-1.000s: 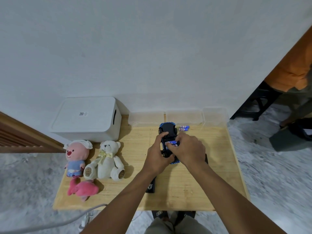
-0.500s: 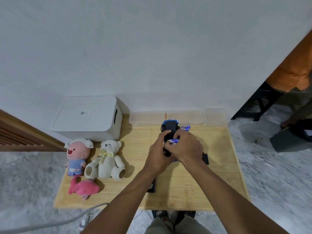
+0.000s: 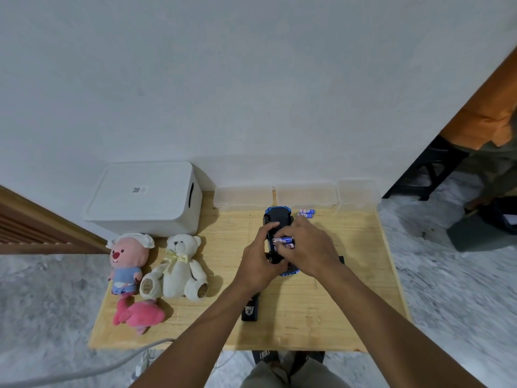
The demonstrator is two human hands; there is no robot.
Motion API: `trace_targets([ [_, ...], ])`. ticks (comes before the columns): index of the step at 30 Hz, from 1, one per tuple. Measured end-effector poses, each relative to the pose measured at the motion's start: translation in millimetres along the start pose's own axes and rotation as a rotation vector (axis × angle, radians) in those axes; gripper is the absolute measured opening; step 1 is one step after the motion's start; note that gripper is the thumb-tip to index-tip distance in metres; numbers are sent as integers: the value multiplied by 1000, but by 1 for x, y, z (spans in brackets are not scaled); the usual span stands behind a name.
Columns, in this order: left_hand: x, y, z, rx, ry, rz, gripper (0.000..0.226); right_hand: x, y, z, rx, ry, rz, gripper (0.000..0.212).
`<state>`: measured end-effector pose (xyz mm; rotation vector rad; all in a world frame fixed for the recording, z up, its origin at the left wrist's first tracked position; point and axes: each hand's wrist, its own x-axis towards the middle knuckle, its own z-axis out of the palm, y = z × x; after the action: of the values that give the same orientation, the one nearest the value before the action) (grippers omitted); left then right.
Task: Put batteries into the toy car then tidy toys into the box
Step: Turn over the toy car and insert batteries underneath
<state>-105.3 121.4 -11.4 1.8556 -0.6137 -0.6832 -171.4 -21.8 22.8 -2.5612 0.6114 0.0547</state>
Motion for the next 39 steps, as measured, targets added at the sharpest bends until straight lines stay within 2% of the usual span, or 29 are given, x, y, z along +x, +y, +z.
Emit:
trace_targets([
  [4, -3, 2, -4, 29, -22, -2, 83, 1, 9, -5, -13, -37, -143, 18],
  [7, -4, 3, -5, 19, -15, -6, 82, -1, 12, -11, 138, 42, -181, 8],
  [11, -5, 3, -5, 10, -19, -25, 83, -3, 13, -15, 178, 109, -96, 10],
  [14, -6, 4, -2, 3, -28, -30, 83, -1, 15, -11, 135, 83, -81, 8],
  [18, -4, 7, -1, 2, -23, -30, 82, 0, 19, -7, 260, 10, -11, 9],
  [22, -4, 8, -1, 0, -21, -43, 83, -3, 15, -6, 396, 122, 138, 16],
  [24, -4, 7, -1, -5, -23, -48, 84, -6, 13, -7, 339, 181, 177, 18],
  [30, -6, 7, 0, -3, -32, -50, 84, -10, 6, 0, 124, 82, 249, 50],
  [31, -7, 7, 0, 2, -28, -49, 84, -11, 6, 2, 97, 66, 254, 51],
  [34, -8, 7, -1, 6, -16, -44, 84, -14, 5, 7, 10, 52, 256, 35],
  [39, -8, 3, 0, -20, 5, -16, 88, -20, -8, 9, -60, 155, 276, 34],
])
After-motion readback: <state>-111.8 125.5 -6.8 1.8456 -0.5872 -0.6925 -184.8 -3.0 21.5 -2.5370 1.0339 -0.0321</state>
